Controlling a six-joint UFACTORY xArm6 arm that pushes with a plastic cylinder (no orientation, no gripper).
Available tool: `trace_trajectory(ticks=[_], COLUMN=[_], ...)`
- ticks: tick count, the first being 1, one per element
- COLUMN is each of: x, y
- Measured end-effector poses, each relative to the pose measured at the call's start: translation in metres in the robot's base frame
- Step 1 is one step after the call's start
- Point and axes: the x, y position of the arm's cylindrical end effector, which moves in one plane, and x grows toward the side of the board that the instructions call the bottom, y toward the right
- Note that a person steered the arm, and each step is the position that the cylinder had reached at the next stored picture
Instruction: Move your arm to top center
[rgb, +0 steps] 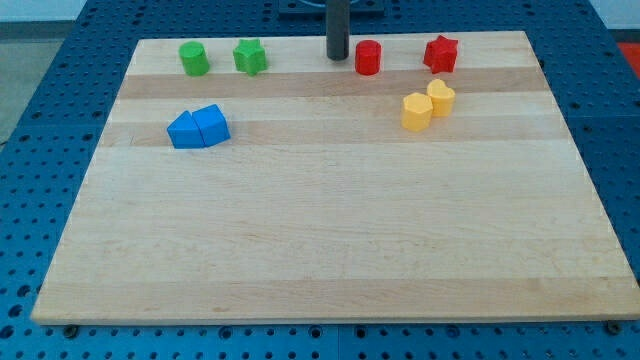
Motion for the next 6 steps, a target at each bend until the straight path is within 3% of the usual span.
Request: trace_trajectory(ticks=[2, 3, 4, 6], x=[0.02, 0.02, 0.019, 0.009], y=[0.088, 0.094, 0.023, -0.003])
